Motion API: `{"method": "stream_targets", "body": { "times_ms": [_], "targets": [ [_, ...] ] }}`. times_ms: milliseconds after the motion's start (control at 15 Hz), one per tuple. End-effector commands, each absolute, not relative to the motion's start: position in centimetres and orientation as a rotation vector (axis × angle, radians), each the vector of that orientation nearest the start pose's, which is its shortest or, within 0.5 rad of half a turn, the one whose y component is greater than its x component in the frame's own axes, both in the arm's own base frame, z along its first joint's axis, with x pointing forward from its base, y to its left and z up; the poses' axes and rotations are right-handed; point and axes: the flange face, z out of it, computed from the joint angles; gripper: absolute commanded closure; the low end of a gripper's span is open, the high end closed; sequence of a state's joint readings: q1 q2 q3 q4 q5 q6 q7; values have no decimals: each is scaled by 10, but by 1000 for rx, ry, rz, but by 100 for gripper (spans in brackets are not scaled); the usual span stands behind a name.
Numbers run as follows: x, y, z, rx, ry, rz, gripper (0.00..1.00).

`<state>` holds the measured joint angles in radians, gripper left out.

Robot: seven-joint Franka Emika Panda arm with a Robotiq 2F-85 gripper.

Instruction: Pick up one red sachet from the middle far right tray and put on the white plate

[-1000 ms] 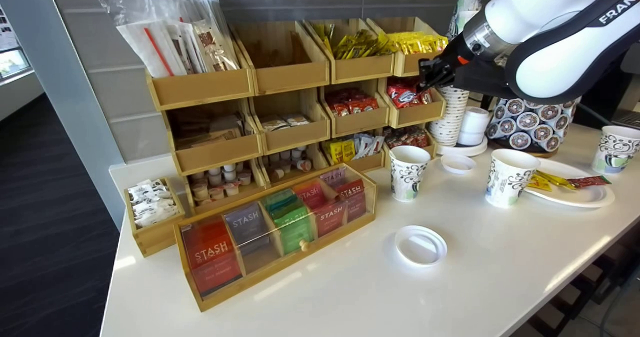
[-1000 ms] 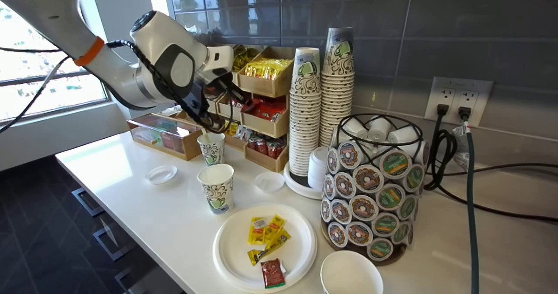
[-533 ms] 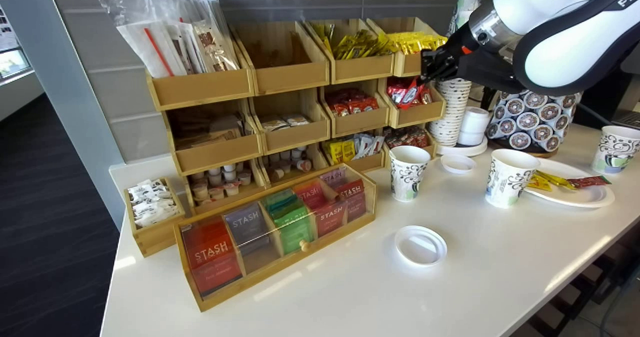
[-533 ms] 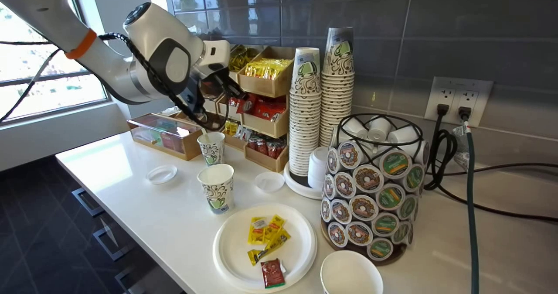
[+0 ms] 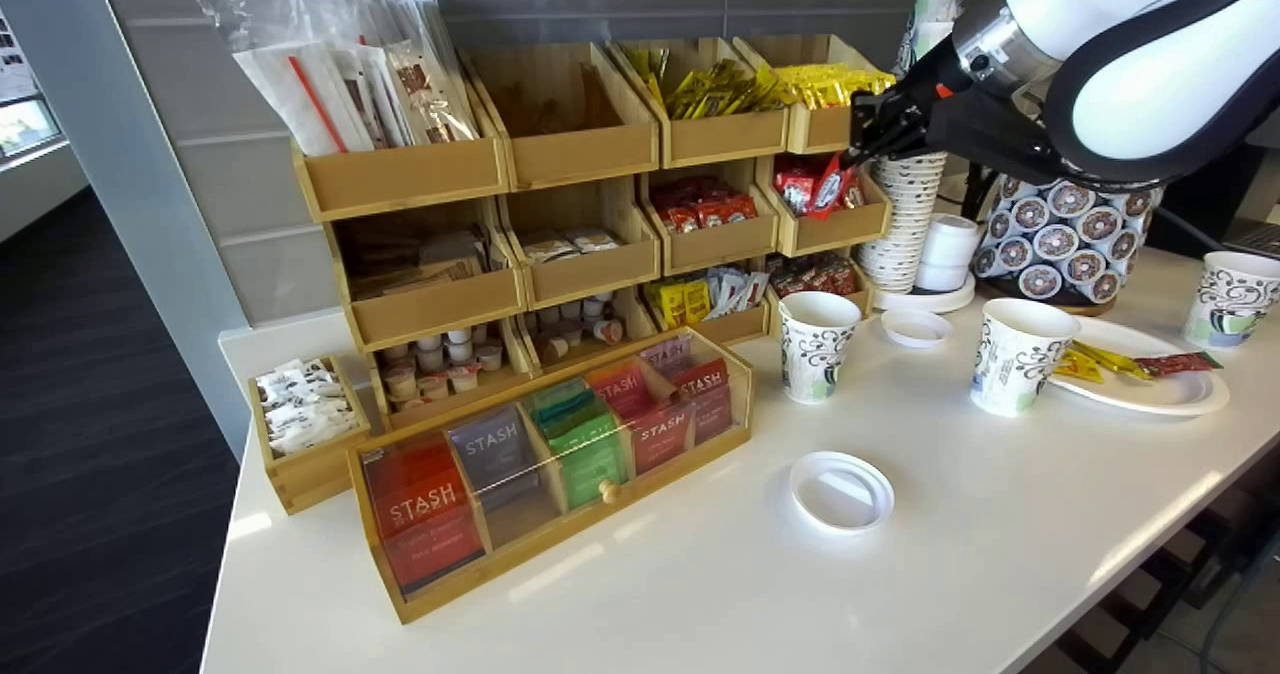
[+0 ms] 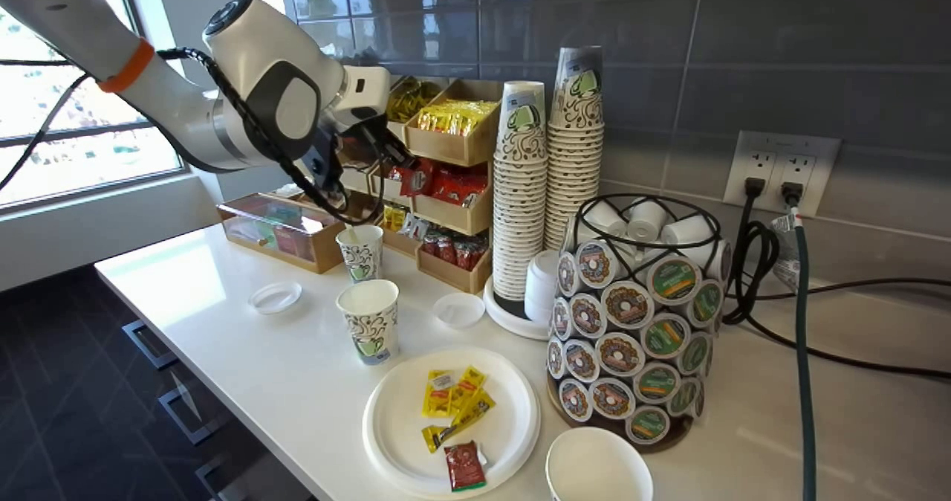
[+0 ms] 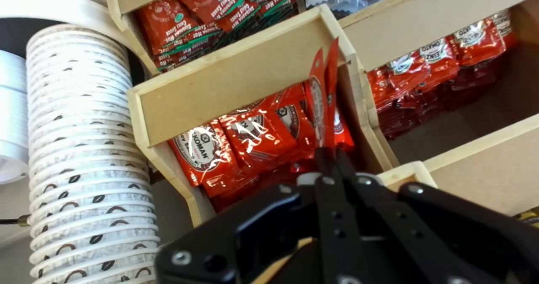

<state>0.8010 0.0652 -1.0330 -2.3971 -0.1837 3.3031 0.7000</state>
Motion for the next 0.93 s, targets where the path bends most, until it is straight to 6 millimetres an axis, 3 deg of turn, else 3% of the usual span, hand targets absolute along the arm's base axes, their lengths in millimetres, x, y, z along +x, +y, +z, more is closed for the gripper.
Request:
{"method": "stream_targets", "body": {
  "times_ms": [0, 533, 867],
  "targets": [
    [526, -104, 407, -2576, 996, -1193, 100],
    [509, -103, 428, -2509, 1009, -1121, 100],
    [473, -118, 429, -2514, 1041, -1121, 100]
  ]
}}
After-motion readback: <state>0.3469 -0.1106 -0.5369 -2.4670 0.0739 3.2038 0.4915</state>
